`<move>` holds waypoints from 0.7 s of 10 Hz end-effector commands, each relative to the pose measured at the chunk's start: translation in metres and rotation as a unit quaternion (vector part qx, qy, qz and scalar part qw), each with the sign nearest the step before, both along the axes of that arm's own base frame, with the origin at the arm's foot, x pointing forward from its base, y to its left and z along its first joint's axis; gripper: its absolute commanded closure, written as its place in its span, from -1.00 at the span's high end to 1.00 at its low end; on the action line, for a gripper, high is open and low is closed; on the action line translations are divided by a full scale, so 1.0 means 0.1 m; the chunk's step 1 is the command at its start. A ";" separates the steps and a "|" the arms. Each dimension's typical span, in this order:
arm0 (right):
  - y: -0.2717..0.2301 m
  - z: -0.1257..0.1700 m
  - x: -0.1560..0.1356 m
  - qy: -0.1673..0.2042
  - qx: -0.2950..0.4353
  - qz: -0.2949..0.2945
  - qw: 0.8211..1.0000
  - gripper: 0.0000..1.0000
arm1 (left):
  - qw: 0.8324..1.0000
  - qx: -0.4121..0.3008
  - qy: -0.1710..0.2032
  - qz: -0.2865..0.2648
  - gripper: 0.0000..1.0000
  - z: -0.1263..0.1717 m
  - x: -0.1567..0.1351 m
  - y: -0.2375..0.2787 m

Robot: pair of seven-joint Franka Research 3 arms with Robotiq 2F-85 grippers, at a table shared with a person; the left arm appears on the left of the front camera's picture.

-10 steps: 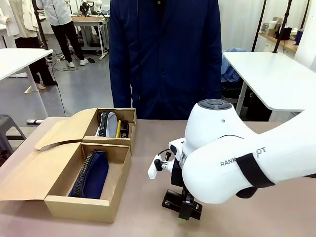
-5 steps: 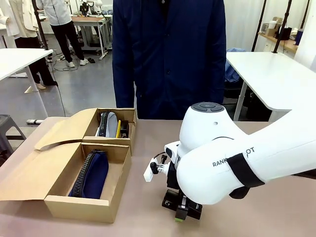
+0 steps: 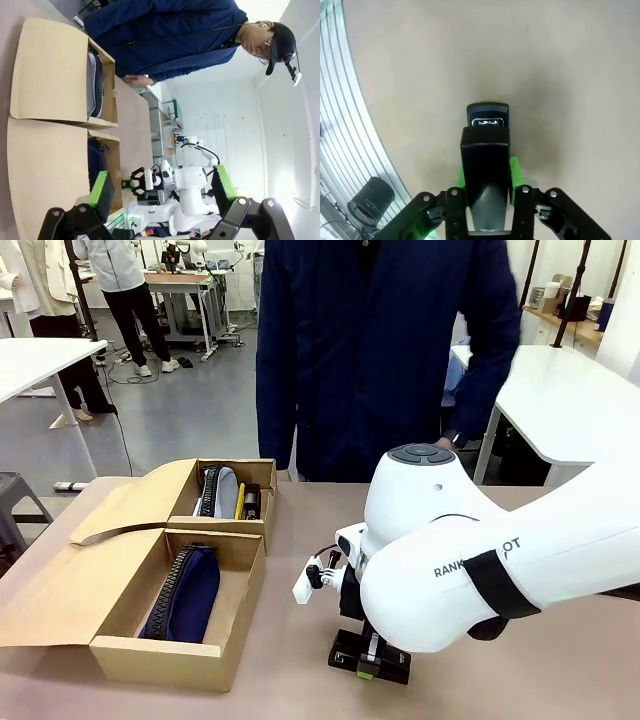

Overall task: Place items inside the box.
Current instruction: Pick up a Pencil pouch or Stapler and place it inside the Mailer Box closest to the robot.

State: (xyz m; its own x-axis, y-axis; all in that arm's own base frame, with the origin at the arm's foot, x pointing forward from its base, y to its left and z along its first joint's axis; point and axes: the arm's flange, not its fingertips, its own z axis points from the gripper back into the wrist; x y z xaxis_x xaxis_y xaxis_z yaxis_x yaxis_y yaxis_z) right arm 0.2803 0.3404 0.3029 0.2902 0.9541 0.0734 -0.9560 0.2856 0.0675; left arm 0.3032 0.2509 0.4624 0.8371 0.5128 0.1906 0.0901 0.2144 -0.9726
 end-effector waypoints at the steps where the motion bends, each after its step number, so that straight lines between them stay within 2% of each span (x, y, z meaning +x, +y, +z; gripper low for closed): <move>1: 0.02 0.12 -0.03 -0.003 -0.019 -0.047 0.999 -1.00 | 1.000 0.000 -0.010 -0.003 1.00 0.01 -0.02 -0.01; 2: -0.01 0.24 -0.08 0.002 -0.016 -0.084 0.996 -1.00 | 1.000 0.000 -0.010 -0.003 1.00 0.01 -0.02 -0.01; 3: -0.12 0.50 -0.21 0.008 -0.008 -0.148 0.989 -1.00 | 1.000 0.000 -0.010 -0.003 1.00 0.01 -0.02 -0.01; 4: -0.33 0.84 -0.35 0.041 0.053 -0.257 0.964 -1.00 | 1.000 0.000 -0.010 -0.003 1.00 0.01 -0.02 -0.01; 5: -0.51 1.04 -0.44 0.077 0.088 -0.392 0.912 -1.00 | 1.000 0.000 -0.010 -0.003 1.00 0.01 -0.02 -0.01; 6: -0.63 1.12 -0.48 0.050 0.094 -0.529 0.842 -1.00 | 1.000 0.000 -0.010 -0.003 1.00 0.01 -0.02 -0.01; 7: -0.66 1.14 -0.50 0.064 0.105 -0.596 0.794 -1.00 | 1.000 0.000 -0.010 -0.003 1.00 0.01 -0.02 -0.01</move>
